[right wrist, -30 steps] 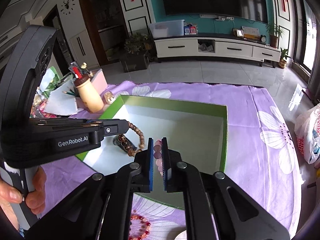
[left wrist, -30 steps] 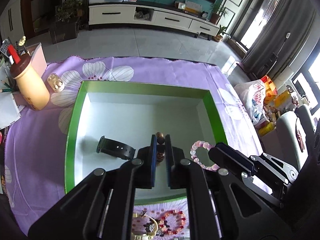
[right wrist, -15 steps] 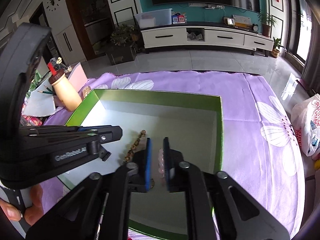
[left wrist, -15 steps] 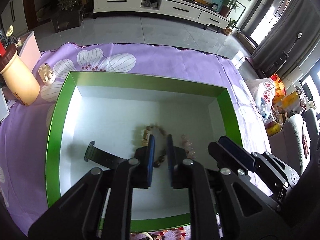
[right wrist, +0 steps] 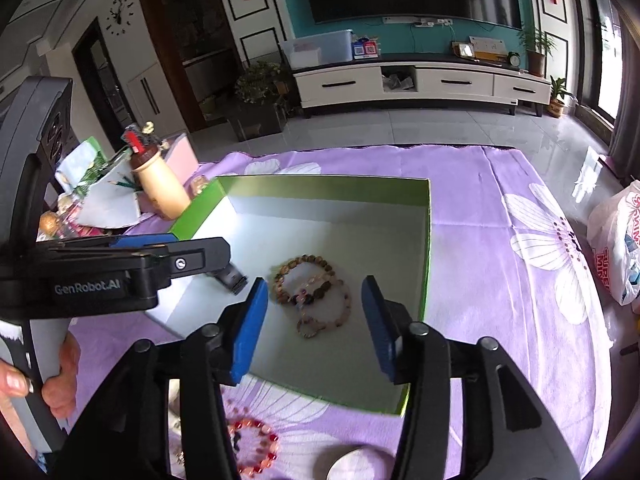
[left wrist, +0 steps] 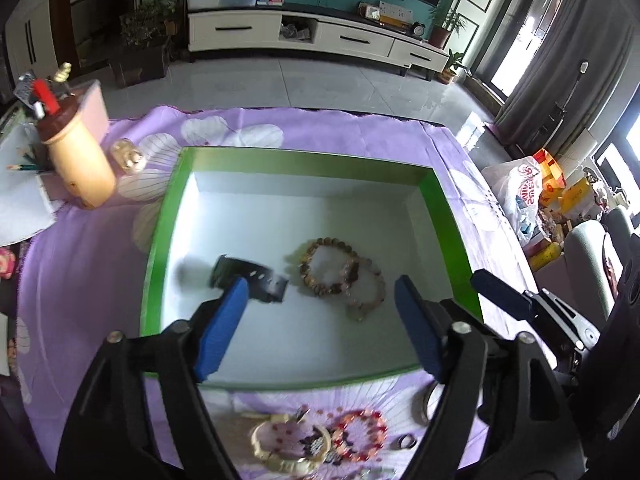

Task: Organize jewelry
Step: 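Withdraw both tools from the box toward the remaining jewelry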

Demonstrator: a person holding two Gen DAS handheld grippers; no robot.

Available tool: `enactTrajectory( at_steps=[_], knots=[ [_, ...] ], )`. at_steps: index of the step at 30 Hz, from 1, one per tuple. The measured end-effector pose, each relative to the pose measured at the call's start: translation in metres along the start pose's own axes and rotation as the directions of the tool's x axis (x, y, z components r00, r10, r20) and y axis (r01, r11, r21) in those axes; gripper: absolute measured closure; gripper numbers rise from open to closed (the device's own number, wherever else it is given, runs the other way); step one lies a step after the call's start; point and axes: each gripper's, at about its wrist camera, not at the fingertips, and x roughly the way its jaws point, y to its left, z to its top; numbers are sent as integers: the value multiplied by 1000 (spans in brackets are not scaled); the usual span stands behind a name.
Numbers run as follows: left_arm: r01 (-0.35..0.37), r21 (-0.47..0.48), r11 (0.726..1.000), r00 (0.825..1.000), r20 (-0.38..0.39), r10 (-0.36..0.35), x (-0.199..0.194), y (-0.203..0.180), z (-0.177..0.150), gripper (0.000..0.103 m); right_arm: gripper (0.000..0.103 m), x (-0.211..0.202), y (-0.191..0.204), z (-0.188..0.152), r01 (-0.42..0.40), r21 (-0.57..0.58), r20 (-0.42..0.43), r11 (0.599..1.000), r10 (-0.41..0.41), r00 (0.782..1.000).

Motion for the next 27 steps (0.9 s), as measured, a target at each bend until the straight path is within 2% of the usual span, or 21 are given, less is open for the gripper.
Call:
enactTrajectory(
  at_steps=[4,10,17,20,27],
  knots=[
    [-3,20,1000,1000,22,2,-27,10,-24,20,53,-17,9,-14,-20,-28,-11,999,20,1000],
    [16,-7,1000,1000,-12,-16,-47,36,-73,20,53,-39,22,-43,-34,-61,-36,998,31,999],
    [33,-74,997,993,-108,-41,-40,59,-132,20,53,-42,35,-92,-48,-124,-147,991,29,989],
    [52,-105,993,987,-145,-68,-34,63,-156,20,53,-40,34,-114,-62,-105,-193,993,40,980],
    [110,-135,985,973,-185,-134,-22,48,-183,20,53,-30,39,-152,-90,-80,-261,993,66,963]
  ],
)
